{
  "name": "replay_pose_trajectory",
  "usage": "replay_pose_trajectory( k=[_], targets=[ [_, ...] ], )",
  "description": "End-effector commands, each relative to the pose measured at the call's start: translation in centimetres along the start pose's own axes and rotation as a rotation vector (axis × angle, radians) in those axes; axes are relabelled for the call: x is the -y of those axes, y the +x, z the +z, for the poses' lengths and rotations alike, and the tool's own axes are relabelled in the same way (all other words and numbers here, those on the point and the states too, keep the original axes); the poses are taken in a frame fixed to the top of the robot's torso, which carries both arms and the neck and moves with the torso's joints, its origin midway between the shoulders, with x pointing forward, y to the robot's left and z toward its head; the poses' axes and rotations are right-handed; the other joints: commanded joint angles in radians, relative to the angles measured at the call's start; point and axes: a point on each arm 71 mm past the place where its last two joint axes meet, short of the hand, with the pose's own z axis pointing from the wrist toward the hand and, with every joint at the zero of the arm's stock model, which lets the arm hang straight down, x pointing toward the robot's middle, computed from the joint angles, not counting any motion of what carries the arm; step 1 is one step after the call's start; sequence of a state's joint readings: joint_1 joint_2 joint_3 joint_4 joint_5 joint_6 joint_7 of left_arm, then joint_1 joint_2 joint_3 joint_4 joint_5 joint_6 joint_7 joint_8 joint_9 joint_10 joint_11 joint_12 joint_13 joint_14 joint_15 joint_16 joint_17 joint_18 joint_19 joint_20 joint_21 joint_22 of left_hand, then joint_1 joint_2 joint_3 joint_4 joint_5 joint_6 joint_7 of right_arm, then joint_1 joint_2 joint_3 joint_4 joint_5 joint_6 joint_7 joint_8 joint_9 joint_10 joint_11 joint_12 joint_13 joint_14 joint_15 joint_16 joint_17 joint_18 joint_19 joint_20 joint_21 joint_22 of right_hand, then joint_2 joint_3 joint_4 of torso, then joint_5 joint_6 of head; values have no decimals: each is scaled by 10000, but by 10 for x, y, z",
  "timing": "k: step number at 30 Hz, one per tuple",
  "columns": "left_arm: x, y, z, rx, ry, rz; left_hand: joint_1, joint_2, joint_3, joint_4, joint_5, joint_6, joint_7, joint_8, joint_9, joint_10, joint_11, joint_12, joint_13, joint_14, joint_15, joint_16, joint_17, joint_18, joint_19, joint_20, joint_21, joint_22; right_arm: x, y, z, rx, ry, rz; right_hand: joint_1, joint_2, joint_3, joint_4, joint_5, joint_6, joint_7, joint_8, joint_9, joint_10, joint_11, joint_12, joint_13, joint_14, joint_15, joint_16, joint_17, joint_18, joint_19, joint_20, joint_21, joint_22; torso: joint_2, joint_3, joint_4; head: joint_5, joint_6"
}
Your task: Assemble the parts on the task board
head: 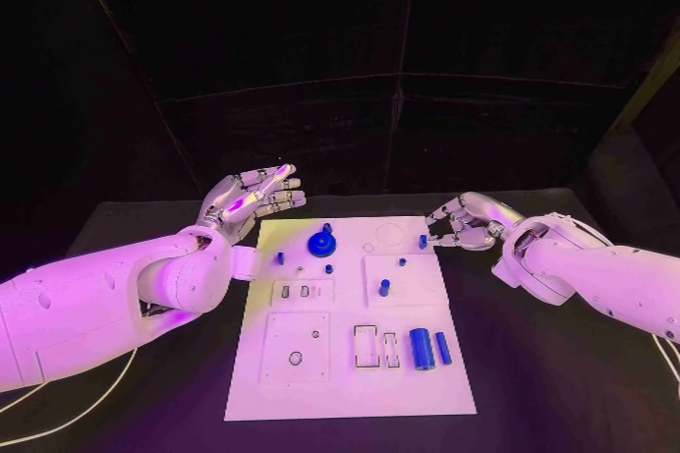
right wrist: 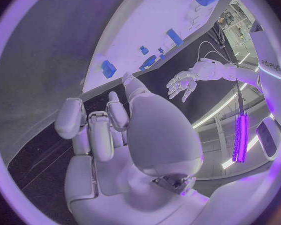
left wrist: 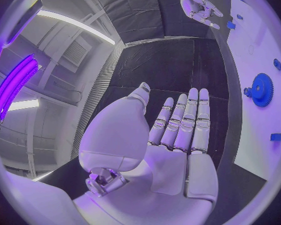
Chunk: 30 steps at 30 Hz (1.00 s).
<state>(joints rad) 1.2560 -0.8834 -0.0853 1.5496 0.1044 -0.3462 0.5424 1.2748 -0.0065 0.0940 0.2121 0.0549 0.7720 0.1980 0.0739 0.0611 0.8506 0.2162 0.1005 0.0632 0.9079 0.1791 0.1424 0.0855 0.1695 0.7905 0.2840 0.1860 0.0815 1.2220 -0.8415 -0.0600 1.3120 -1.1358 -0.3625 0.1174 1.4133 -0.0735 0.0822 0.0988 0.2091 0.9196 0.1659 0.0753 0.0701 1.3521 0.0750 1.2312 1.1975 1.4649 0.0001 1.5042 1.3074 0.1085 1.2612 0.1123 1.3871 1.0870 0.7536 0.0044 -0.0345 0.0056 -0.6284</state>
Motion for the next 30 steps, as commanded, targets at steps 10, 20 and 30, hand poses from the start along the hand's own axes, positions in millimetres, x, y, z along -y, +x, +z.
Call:
replay_pose_trajectory(
  k=[10,20,30],
  targets=[
    [0,1,2,-123,37,-44,24,104,-2,-71,-25,-2,592,-46,-2,-27,50,-61,-8,7,62,-47,-17,58,68,18,-53,-12,7,2,7,-64,194,-89,-35,-54,-92,11,39,-82,1,-75,-25,-58,8,-59,-15,674,23,-61,845,-96,-93,11,-49,-27,-3,-18,14,-39,-69],
    [-1,1,3,-137,24,-50,24,104,-2,-71,-25,-2,592,-46,-2,-27,50,-61,-8,7,62,-47,-17,58,68,18,-53,-12,5,9,13,-419,198,-237,-17,15,-98,1,7,-31,-8,-44,-10,-36,4,-37,12,675,24,-65,845,-96,-94,12,-51,-29,-8,-13,18,-58,-145],
    [-2,-1,4,-100,-17,-31,34,110,-7,-93,-24,-35,595,-57,-7,-39,53,-72,-9,0,64,-58,-22,58,81,19,-57,-16,6,13,12,-591,259,-329,0,70,-105,-12,-11,41,-19,-9,5,-8,-6,-8,44,678,17,-62,856,-96,-88,10,-50,-22,-12,-4,13,-42,-168]
  ],
)
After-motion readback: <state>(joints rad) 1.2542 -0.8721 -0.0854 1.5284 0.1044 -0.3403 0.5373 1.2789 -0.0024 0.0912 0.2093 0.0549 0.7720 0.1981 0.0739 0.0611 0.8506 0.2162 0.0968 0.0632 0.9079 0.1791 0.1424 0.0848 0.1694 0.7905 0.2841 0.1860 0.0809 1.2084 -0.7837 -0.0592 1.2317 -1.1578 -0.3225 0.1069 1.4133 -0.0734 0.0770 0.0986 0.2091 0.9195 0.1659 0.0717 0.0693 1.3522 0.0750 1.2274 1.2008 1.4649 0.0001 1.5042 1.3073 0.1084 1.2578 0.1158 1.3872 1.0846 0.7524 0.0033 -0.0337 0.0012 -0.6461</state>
